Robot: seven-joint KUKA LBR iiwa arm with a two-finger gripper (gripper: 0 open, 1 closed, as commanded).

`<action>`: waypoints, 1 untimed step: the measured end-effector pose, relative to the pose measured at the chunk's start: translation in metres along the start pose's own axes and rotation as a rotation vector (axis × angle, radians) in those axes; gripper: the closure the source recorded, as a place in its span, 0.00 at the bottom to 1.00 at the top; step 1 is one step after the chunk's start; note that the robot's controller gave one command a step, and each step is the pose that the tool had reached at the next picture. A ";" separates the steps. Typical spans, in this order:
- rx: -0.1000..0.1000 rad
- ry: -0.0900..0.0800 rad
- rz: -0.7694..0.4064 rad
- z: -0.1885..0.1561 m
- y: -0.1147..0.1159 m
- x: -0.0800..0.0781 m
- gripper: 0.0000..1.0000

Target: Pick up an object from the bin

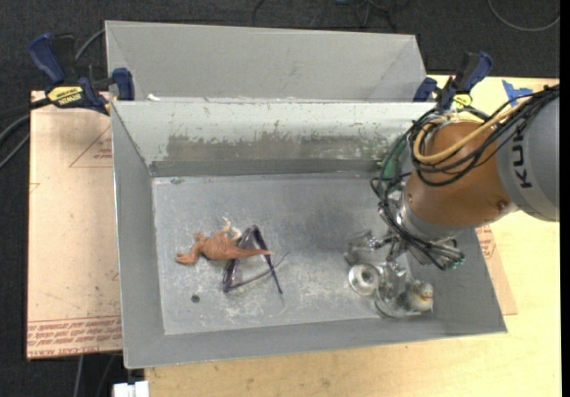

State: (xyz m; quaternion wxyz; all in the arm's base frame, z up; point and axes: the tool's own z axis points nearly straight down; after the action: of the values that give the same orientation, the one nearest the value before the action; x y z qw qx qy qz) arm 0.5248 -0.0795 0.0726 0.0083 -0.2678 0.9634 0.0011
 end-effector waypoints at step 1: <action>0.000 -0.002 -0.296 -0.029 -0.003 0.032 1.00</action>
Offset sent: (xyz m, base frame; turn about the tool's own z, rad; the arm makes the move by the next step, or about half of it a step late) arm -0.0250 0.0157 0.0084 0.0584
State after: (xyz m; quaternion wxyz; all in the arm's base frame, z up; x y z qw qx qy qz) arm 0.4987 -0.0989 0.1015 0.0095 -0.4070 0.9134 0.0002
